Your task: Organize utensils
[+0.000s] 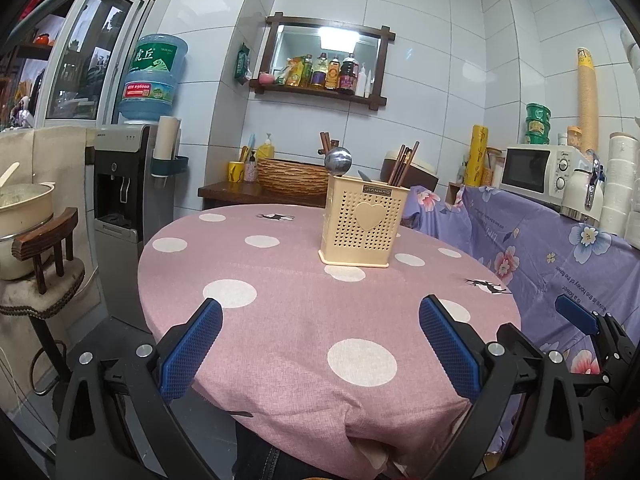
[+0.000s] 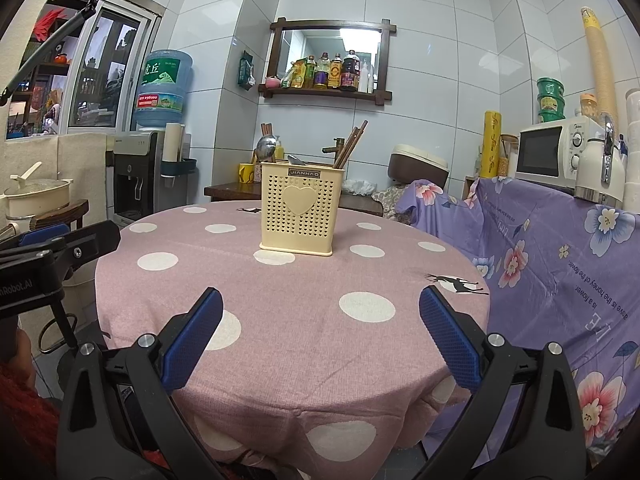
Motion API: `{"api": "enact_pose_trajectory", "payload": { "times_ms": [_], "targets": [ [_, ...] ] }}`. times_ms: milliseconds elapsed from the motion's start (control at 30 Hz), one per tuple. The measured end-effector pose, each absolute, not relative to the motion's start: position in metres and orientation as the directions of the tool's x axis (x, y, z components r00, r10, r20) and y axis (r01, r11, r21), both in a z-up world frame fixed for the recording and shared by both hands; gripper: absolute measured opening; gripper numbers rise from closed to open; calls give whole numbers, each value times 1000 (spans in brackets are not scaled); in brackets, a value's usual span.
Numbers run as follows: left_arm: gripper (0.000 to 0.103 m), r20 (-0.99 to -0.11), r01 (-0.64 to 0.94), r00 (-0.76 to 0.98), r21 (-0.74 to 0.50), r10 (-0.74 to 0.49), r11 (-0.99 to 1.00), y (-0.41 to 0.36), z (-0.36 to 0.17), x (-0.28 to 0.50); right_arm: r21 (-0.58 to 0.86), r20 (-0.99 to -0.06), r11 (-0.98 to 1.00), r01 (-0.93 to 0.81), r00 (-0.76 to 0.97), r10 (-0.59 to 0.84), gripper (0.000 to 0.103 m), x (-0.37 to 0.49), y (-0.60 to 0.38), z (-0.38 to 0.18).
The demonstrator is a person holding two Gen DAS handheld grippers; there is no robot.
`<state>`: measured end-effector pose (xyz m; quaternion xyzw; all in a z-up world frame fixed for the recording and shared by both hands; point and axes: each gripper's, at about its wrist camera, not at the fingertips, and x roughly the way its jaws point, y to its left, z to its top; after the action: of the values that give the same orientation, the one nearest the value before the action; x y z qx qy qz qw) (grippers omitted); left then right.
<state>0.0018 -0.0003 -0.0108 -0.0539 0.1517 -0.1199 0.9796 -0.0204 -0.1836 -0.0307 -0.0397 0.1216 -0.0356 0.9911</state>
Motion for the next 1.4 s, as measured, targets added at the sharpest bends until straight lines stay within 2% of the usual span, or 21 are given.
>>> {"api": "enact_pose_trajectory", "payload": {
  "times_ms": [1400],
  "targets": [
    [98,-295,225,921,-131,-255,965,-3,-10,2,-87,-239,994,61,968,-81,97,-22,-181,-35]
  ]
}}
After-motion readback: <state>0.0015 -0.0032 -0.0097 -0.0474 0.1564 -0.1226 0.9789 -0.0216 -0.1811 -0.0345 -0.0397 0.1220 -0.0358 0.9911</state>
